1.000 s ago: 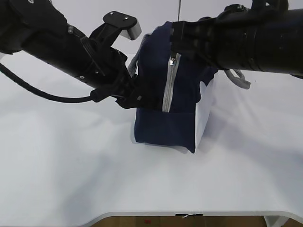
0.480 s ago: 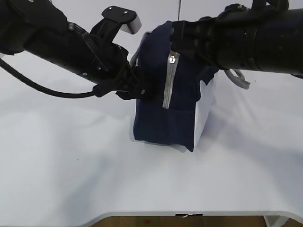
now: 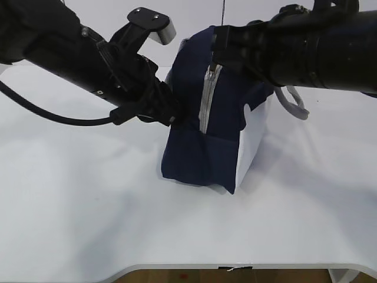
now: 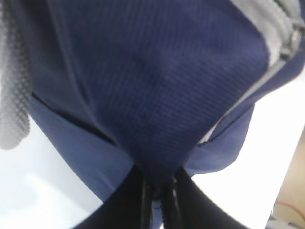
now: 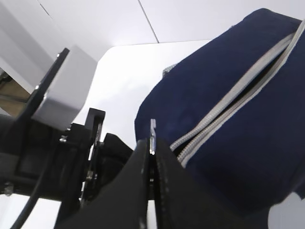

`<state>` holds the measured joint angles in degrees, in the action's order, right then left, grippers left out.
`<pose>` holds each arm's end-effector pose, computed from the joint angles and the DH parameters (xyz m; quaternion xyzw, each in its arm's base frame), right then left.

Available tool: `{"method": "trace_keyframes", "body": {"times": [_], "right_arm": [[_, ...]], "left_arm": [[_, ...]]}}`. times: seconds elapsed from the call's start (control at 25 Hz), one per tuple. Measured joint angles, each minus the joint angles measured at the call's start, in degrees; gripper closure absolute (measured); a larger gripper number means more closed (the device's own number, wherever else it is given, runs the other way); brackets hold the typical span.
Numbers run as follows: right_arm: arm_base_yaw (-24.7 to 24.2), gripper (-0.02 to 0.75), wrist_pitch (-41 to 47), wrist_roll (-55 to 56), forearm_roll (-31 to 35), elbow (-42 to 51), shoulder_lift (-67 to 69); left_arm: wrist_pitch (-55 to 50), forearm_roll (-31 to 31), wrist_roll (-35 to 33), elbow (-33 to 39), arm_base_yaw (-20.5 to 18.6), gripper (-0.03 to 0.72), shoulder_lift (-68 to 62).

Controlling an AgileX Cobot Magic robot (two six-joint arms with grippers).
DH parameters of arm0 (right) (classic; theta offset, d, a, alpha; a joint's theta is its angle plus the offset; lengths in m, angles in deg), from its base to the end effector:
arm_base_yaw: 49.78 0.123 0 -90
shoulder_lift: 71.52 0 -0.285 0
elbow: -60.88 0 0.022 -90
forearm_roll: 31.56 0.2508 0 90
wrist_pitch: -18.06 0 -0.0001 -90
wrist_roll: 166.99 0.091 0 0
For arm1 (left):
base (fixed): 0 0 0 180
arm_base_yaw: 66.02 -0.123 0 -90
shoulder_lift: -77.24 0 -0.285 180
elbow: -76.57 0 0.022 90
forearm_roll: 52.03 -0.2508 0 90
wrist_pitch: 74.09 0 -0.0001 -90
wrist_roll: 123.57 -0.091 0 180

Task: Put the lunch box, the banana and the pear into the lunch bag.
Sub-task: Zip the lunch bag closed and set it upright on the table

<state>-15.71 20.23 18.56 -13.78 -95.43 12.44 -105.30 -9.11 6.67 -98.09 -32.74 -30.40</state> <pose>0.2490 0.1697 0.3206 -0.0799 0.8138 0.2805 0.5026 0.3033 -0.2376 0.2547 0.4078 0.8218 -0.2327 0.3228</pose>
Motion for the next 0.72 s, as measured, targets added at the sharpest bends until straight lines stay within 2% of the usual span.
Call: {"method": "trace_keyframes", "body": {"times": [0.16,0.72], "right_arm": [[0.0,0.732,-0.99,0.0,0.0,0.0,0.0],[-0.58,0.732,-2.98,0.0,0.24,-0.13,1.96]], "left_arm": [[-2.48,-4.18,0.0,0.0,0.0,0.68,1.82],[-9.27,-13.17,1.13,0.0,0.0,0.683,5.11]]}}
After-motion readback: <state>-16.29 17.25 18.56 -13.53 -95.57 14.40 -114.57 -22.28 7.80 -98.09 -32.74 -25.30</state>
